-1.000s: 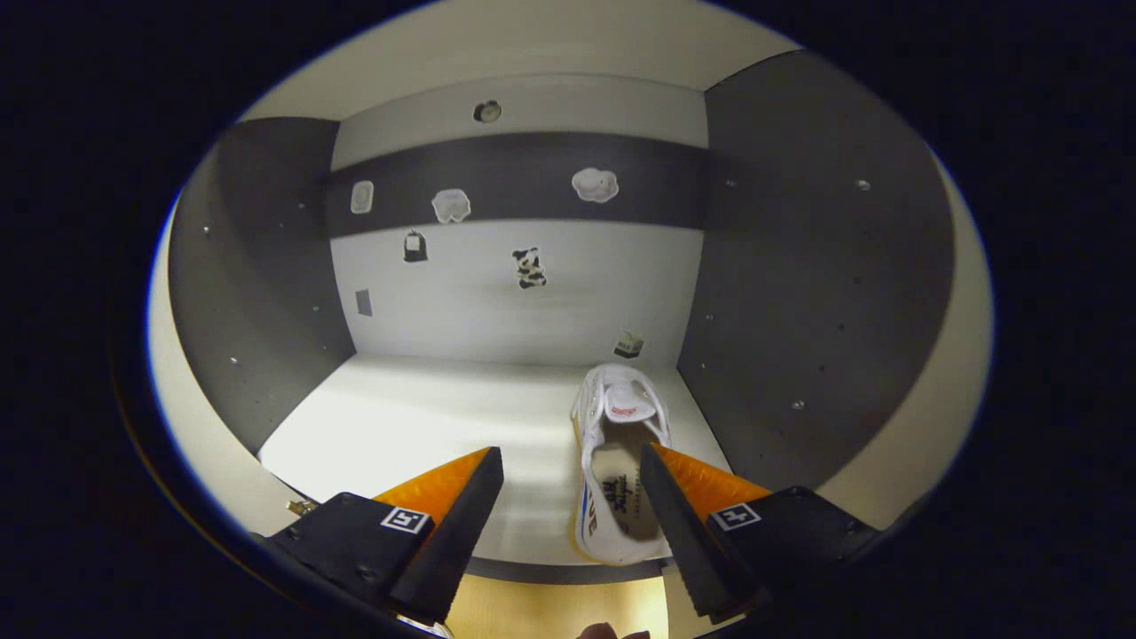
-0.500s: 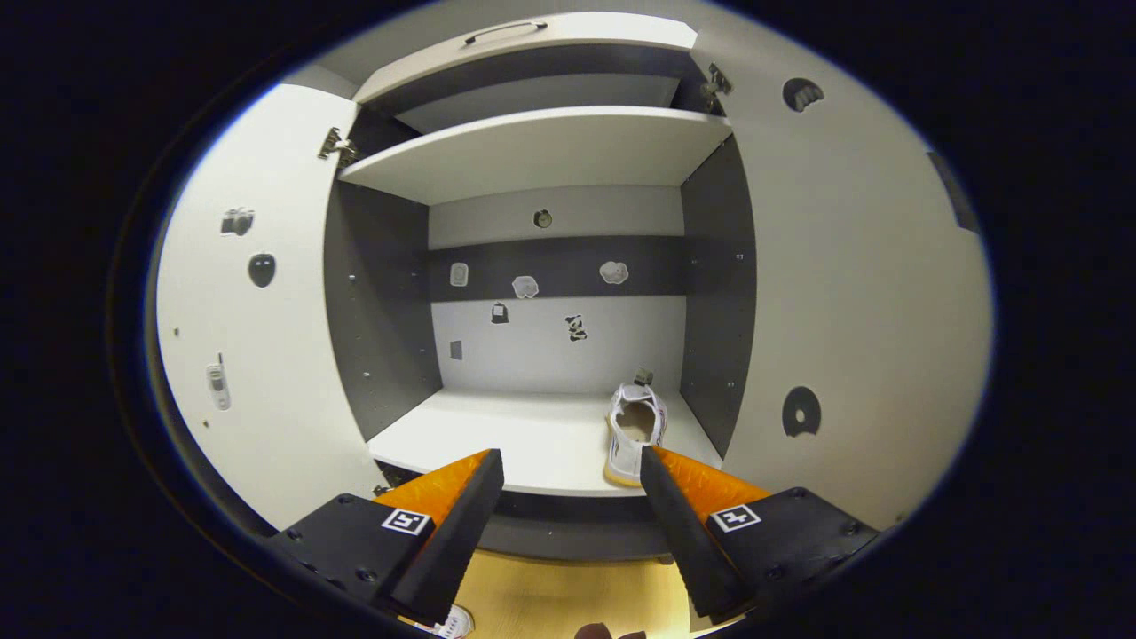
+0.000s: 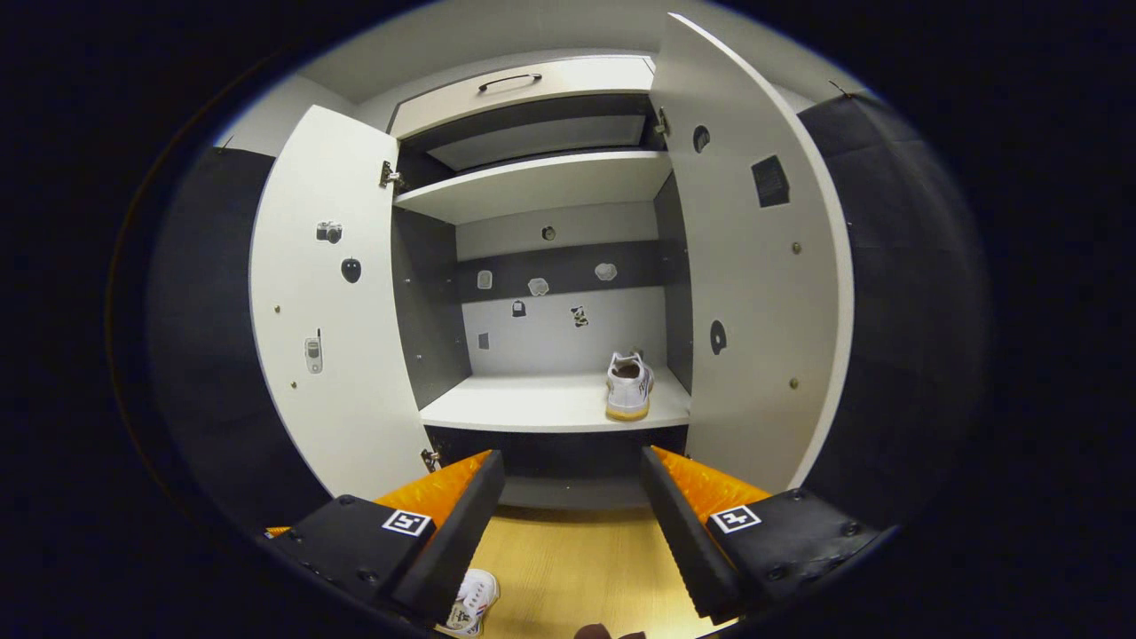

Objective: Grab one shoe with the right hand and put it into the shoe cabinet, grab the other shoe with the left hand and put it into the shoe cabinet; then close the right door with the right hand and the left door with the left hand.

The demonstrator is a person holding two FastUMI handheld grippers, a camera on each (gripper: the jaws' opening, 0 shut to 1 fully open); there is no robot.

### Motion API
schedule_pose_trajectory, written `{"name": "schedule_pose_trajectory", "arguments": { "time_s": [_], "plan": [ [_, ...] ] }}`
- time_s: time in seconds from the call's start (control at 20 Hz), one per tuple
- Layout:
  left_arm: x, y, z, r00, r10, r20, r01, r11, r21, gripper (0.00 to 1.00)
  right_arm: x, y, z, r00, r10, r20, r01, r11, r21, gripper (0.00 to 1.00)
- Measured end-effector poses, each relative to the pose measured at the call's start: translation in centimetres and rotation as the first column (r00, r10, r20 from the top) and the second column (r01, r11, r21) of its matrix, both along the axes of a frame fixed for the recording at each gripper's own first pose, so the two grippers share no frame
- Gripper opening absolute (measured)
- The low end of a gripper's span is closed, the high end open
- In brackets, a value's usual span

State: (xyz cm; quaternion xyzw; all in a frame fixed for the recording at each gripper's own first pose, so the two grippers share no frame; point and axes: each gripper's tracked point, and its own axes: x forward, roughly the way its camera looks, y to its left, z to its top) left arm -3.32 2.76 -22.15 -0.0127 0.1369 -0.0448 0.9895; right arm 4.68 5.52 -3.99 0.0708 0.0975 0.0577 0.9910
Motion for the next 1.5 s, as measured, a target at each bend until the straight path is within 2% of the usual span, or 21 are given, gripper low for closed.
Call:
{"name": "schedule_pose_trajectory", "arguments": {
  "time_s": [0.15,0.35,0.5,0.55,0.6,0.75,0.8,0.95,1.15,1.2,1.3,1.5],
  "plan": [
    [-0.4,-0.7,-6.4,0.990,-0.030,-0.138,0.030,1.000,-0.001,0.98,-1.0,-1.9,0.2,1.000,-0.026,-0.005,0.026,1.000,-0.009,0.98],
    [-0.8,-1.3,-12.7,0.965,-0.065,-0.255,0.068,0.998,0.006,0.93,-1.6,-4.2,0.5,0.998,-0.059,-0.005,0.059,0.998,-0.035,0.99],
    [-1.3,-2.3,-16.2,0.944,-0.100,-0.313,0.107,0.994,0.006,0.85,-1.9,-5.3,0.8,0.997,-0.073,-0.004,0.073,0.996,-0.052,0.99],
    [-1.0,-2.3,-17.1,0.942,-0.093,-0.322,0.105,0.994,0.018,0.82,-2.0,-5.7,1.0,0.997,-0.079,0.000,0.078,0.995,-0.056,0.99],
    [-0.7,-2.5,-18.0,0.938,-0.094,-0.335,0.108,0.994,0.025,0.73,-2.0,-6.2,1.3,0.996,-0.085,0.008,0.086,0.994,-0.061,0.99],
    [1.1,-2.2,-20.4,0.930,-0.061,-0.363,0.091,0.994,0.065,0.61,-2.4,-7.2,1.8,0.995,-0.099,0.014,0.100,0.992,-0.079,0.99],
    [1.8,-2.3,-20.9,0.928,-0.057,-0.367,0.091,0.993,0.077,0.53,-2.5,-7.6,1.9,0.995,-0.102,0.012,0.103,0.991,-0.084,0.99],
    [3.8,-3.0,-21.8,0.930,-0.070,-0.361,0.115,0.988,0.104,0.46,-3.0,-8.5,1.6,0.994,-0.112,0.001,0.111,0.989,-0.099,0.99],
    [5.6,-2.4,-22.1,0.938,0.002,-0.346,0.062,0.983,0.173,0.30,-3.2,-9.0,1.7,0.993,-0.118,-0.004,0.117,0.987,-0.112,0.99],
    [5.8,-2.1,-22.3,0.934,0.016,-0.358,0.047,0.985,0.167,0.23,-3.3,-9.1,1.9,0.993,-0.119,0.002,0.118,0.986,-0.118,0.99],
    [5.5,-1.9,-22.6,0.918,0.026,-0.395,0.040,0.987,0.157,0.17,-3.4,-9.2,2.0,0.993,-0.116,0.013,0.117,0.985,-0.130,0.99],
    [5.6,-2.0,-22.3,0.890,-0.009,-0.456,0.071,0.990,0.118,0.07,-3.4,-9.4,2.3,0.992,-0.121,0.019,0.123,0.986,-0.114,0.98]
  ]
}}
